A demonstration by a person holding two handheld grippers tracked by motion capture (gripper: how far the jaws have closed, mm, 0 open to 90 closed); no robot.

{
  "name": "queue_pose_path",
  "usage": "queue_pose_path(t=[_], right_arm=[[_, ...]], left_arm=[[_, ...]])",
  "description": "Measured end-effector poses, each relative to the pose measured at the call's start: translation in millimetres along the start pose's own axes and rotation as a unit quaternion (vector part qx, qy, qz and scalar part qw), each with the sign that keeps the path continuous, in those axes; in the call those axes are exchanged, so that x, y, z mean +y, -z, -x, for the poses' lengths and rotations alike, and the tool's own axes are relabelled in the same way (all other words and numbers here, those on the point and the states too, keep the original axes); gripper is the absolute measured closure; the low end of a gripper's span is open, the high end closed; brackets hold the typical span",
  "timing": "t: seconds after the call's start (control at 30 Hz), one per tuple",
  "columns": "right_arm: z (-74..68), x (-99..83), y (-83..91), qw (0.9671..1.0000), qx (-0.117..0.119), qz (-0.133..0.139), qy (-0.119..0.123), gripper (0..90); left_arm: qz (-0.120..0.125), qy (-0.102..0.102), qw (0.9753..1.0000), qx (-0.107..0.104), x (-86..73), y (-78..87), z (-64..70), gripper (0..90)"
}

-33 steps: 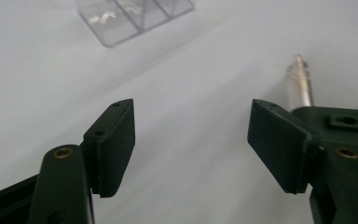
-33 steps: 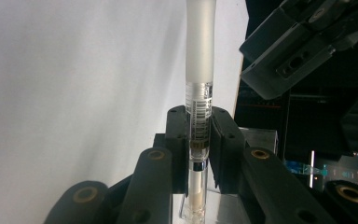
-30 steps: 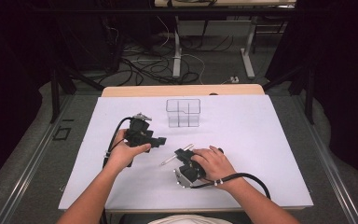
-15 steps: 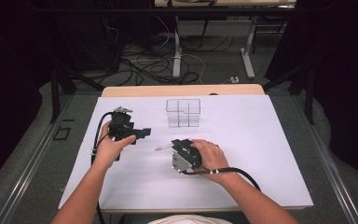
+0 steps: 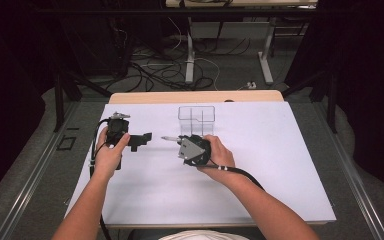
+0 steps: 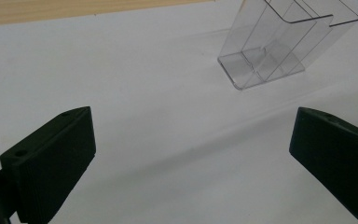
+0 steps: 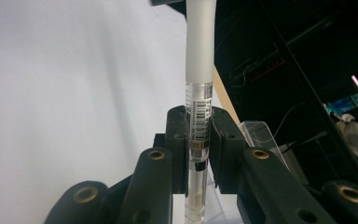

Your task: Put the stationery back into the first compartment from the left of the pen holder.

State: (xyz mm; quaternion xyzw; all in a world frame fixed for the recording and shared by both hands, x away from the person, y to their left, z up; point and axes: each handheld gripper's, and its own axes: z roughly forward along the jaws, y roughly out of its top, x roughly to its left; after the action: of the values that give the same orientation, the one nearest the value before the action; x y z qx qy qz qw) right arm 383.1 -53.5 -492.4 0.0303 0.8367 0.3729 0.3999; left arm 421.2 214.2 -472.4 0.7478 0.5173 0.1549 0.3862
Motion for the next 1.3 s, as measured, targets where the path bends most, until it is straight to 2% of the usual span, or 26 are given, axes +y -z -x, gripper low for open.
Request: queue_pose_path(t=[0.1, 0.2, 0.33, 0.47, 0.53, 0.73, 0.83, 0.93, 0.97, 1.03, 1.13, 1.3], right_arm=[[10.3, 1.8, -4.9, 0.9994, -0.001, 0.003, -0.034, 79.6], [20.7, 3.1, -8.3, 0.9962, -0.005, 0.009, -0.086, 79.6], [34.7, 4.8, -13.1, 0.9889, -0.003, 0.015, -0.148, 79.6], [47.5, 5.2, -19.6, 0.9780, -0.006, 0.026, -0.207, 79.6], [53.4, 5.3, -22.8, 0.9742, -0.005, 0.027, -0.224, 79.6], [67.9, 6.3, -29.8, 0.9584, -0.015, 0.039, -0.282, 79.6], [75.4, 6.3, -32.8, 0.9518, -0.019, 0.047, -0.302, 79.6], [81.4, 5.5, -36.4, 0.9438, -0.027, 0.052, -0.325, 79.6], [83.7, 4.6, -37.6, 0.9422, -0.030, 0.052, -0.329, 79.6], [87.4, 2.9, -40.3, 0.9360, -0.037, 0.058, -0.345, 79.6], [91.1, 1.0, -44.2, 0.9302, -0.045, 0.059, -0.359, 79.6], [94.4, -2.2, -50.9, 0.9227, -0.053, 0.061, -0.377, 79.6]], left_arm=[[-0.001, 0.001, 1.0000, 0.003, -0.2, 0.3, -1.8, 0.0], [0.001, 0.003, 1.0000, 0.005, -0.4, 0.8, -3.4, 0.0], [0.010, 0.006, 0.9998, 0.016, 0.0, 2.6, -5.2, 0.0], [0.016, 0.006, 0.9996, 0.021, 0.5, 5.7, -6.7, 0.0], [0.022, 0.009, 0.9995, 0.021, 0.7, 6.6, -7.5, 0.0], [0.026, 0.011, 0.9994, 0.018, 0.9, 7.6, -7.5, 0.0], [0.025, 0.007, 0.9995, 0.019, 1.0, 7.7, -6.5, 0.0], [0.023, 0.005, 0.9996, 0.016, 1.3, 7.9, -5.8, 0.0], [0.023, 0.004, 0.9996, 0.015, 1.4, 8.0, -5.7, 0.0], [0.025, 0.005, 0.9996, 0.015, 1.3, 8.1, -5.5, 0.0], [0.027, 0.006, 0.9995, 0.016, 1.1, 7.8, -4.6, 0.0], [0.027, 0.004, 0.9996, 0.013, 1.0, 7.4, -3.6, 0.0]])
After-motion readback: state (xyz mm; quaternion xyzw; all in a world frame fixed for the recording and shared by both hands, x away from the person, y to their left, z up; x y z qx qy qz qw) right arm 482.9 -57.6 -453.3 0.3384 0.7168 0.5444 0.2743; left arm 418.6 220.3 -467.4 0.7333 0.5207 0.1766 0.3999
